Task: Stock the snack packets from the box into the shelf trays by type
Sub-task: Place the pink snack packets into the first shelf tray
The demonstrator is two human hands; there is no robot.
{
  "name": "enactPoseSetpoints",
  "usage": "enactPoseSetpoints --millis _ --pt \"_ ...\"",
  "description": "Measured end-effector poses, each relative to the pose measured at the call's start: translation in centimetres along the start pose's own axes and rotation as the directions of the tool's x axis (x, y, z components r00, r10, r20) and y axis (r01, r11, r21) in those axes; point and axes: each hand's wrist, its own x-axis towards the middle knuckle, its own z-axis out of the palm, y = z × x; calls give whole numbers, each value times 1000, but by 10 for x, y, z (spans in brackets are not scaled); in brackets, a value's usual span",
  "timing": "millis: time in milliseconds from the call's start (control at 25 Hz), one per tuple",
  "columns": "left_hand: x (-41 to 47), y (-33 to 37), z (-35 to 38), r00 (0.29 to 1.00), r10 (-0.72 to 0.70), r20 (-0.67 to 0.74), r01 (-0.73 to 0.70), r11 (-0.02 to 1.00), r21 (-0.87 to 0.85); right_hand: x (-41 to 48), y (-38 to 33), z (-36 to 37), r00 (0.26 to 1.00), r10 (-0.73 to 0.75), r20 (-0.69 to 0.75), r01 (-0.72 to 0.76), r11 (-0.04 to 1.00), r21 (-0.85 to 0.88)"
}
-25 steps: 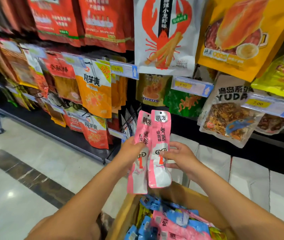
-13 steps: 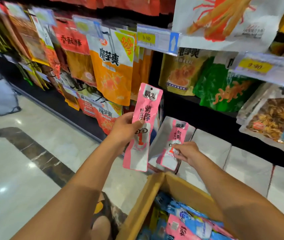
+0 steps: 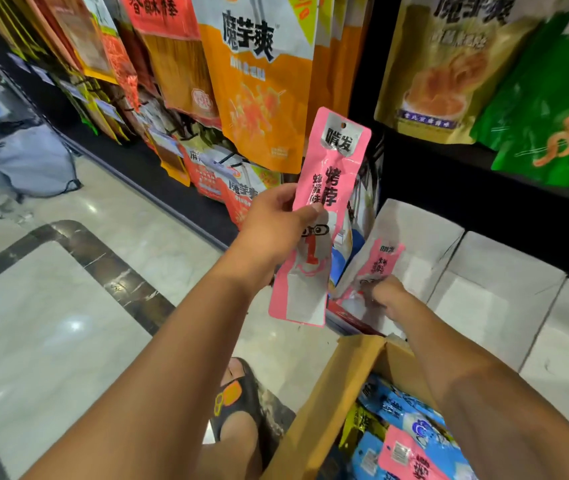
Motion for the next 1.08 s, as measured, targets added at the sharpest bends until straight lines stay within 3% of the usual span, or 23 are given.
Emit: enactPoseSetpoints --millis 120,280,400,520,600,720,800,960,1080 --pt "0 0 -2 1000 0 -8 0 1000 13 9 15 10 989 -72 -133 11 911 -412" --pt "0 -2 -3 1000 -1 -12 2 999 41 12 14 18 995 -55 83 97 719 -689" --pt "1 -2 -1 1000 2 -5 -2 999 41 -11 5 17 981 -152 118 190 662 -725" --pt "1 -2 0 1000 10 -1 -10 999 47 10 19 19 983 -143 116 179 595 -784" --pt "2 -4 1 1000 14 -1 -14 999 45 24 26 19 989 -115 92 143 599 -788" --pt "2 -5 2 1000 11 2 -11 998 59 -6 7 17 971 -106 215 234 613 -755" --pt "4 -6 4 1000 7 12 -8 998 57 -18 0 14 956 -162 245 293 591 -752" --pt "0 -5 13 999 9 39 -11 999 51 -21 20 -18 946 -245 214 324 654 -683" --pt "-5 -4 20 998 15 66 -17 999 31 -87 10 -54 891 -424 163 429 669 -607"
